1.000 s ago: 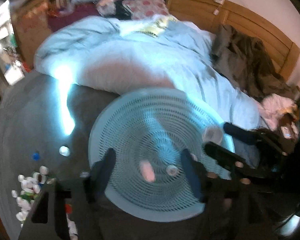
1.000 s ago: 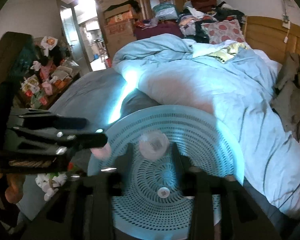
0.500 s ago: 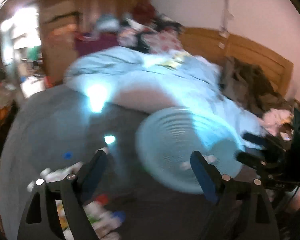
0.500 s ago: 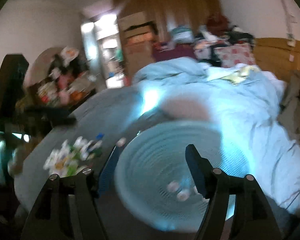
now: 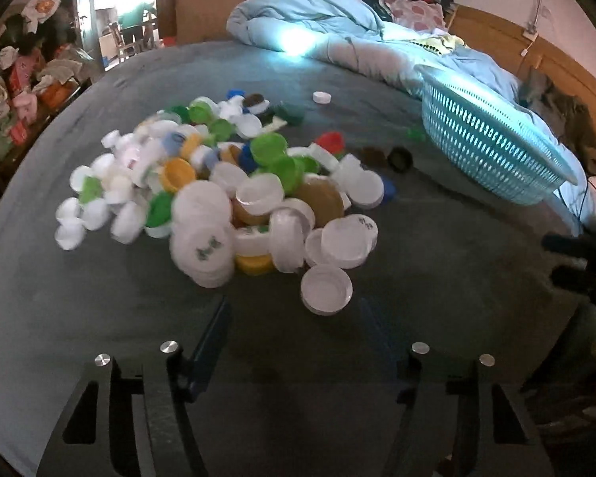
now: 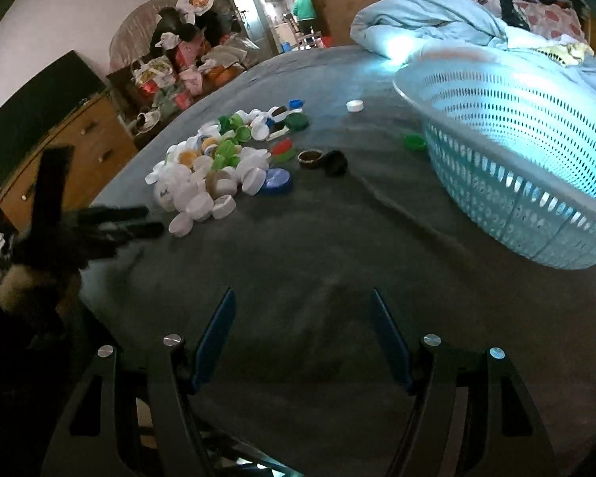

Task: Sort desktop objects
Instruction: 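Move both open tools back over the cap heap, then grasp a white cap with the left tool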

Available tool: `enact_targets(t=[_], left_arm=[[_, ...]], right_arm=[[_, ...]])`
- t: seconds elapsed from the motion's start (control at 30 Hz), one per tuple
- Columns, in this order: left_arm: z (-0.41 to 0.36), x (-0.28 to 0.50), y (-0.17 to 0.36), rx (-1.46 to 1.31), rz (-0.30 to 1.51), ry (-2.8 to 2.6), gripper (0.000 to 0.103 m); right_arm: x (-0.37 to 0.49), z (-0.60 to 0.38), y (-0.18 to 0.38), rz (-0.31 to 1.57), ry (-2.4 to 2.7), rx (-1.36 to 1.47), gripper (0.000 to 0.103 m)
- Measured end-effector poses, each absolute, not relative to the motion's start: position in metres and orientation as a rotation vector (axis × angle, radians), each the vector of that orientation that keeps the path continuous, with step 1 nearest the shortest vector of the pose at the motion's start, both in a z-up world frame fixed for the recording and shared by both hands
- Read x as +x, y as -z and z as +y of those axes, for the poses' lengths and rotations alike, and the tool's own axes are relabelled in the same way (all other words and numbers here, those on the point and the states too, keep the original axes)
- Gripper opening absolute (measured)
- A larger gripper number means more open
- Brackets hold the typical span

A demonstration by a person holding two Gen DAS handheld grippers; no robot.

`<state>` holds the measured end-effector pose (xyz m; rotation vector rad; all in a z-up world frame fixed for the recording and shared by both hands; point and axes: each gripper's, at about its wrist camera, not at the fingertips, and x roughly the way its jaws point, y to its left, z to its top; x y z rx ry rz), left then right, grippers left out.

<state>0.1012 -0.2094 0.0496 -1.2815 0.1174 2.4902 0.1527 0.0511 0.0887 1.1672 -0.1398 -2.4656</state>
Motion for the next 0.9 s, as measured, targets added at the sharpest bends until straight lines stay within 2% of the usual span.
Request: enact_targets(t=[0.1,0.2,0.23,0.27,0.3,0.33,0.63,0.77,0.9], left_arm=[[-0.203,0.101,-0.042,-1.268,0.118,-2.476,0.068],[-0.201,0.095,-0.034,-1.26,0.141,-2.481,0.06],[-0.203,0.095,-0.032,-1.252,0.137,-2.484,0.044],[-0.203,0.094,-0.033,-1.245,0.14,-2.483,0.031],[-0.202,0.095,-0.035,-1.236,0.149,-2.486,0.031],[-0.204,0.095,-0.035,-1.227,0.152,-2.489,0.031],[-0.215,0.095,-0.029,-1.175,0.029,-2.511,0.031],[-0.217,0.093,-0.028,-1.17,-0.004,-2.516,0.031],[-0.215,0.094,-0.025,-1.157,0.014,-2.523,0.031]], right_arm=[[0.155,0.048,-0.089,-0.122,2.496,1.161,0.064],[0.152,0.044,-0.086,-0.123,2.507,1.174,0.063],[0.151,0.042,-0.086,-0.124,2.514,1.167,0.061],[0.148,0.04,-0.086,-0.128,2.52,1.157,0.054],[0.147,0.04,-0.087,-0.133,2.524,1.151,0.045],[0.144,0.039,-0.088,-0.141,2.527,1.146,0.044],[0.079,0.02,-0.097,-0.141,2.548,1.181,0.043],[0.013,-0.006,-0.112,-0.081,2.592,1.118,0.044],[-0.075,-0.027,-0.1,-0.162,2.645,1.18,0.044]])
